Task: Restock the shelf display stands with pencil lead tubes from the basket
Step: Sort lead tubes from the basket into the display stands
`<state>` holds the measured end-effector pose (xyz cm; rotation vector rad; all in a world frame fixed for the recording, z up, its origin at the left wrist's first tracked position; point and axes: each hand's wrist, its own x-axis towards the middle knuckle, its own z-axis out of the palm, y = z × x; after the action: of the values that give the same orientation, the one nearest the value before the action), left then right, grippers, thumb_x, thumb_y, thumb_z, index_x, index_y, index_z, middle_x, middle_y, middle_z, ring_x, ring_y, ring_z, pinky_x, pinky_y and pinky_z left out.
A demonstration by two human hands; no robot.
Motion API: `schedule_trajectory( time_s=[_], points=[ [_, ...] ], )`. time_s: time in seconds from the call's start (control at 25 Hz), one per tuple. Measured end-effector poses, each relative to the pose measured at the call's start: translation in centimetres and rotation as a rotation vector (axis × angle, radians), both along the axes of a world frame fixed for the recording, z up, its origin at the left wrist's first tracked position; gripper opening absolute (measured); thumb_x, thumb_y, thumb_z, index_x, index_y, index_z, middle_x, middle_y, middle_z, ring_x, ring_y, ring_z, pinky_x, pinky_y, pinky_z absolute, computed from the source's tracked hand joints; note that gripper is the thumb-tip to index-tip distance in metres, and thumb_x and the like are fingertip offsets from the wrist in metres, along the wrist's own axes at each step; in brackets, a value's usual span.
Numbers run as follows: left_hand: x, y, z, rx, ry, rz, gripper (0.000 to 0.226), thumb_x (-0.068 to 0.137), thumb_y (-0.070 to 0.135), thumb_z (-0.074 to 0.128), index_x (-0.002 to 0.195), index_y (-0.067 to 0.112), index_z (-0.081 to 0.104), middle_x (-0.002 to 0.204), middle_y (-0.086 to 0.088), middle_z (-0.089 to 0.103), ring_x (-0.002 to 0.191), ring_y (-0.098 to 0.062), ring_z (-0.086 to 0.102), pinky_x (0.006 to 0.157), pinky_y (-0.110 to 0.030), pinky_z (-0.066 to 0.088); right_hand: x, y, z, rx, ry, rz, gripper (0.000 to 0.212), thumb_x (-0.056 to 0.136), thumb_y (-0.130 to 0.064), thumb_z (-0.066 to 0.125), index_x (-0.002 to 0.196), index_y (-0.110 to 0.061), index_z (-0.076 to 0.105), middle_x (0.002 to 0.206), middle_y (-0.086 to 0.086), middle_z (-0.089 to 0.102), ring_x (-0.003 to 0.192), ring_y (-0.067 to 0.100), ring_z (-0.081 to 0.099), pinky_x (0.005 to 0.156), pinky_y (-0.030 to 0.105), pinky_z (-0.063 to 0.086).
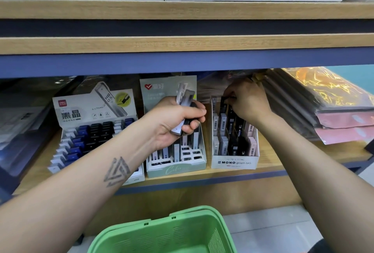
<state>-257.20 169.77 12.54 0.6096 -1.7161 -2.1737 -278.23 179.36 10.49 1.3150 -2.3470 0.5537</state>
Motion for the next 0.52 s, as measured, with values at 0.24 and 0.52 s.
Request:
schedule_trajectory(
  time_s=[0.24, 0.52],
  points=[
    [-0.08, 0.2, 0.01, -0.001, -0.002, -0.003, 0.008, 0.09, -0.009, 0.064, 0.095, -0.003, 0.065, 0.073, -0.015, 0.061, 0.049, -0.012, 0.049, 0.038, -0.015, 0.034, 0.22, -0.26, -0.61, 0.0, 0.038, -0.014, 0.009, 0.09, -0.018, 0.071, 0.097, -0.022, 0.076, 0.113, 0.003, 0.07, 0.114, 0.027, 0.059, 0.099, 0.045, 0.045],
    [0.15, 0.43, -0.23, 0.019, -0.032, -0.055, 0.01, 0.09, -0.008, 0.064, 0.099, -0.003, 0.065, 0.072, -0.014, 0.061, 0.049, -0.012, 0.05, 0.037, -0.014, 0.035, 0.68, 0.21, -0.14, -0.131, -0.088, 0.019, 0.019, 0.092, -0.022, 0.067, 0.108, -0.02, 0.076, 0.121, 0.001, 0.069, 0.112, 0.023, 0.063, 0.097, 0.043, 0.05]
  ],
)
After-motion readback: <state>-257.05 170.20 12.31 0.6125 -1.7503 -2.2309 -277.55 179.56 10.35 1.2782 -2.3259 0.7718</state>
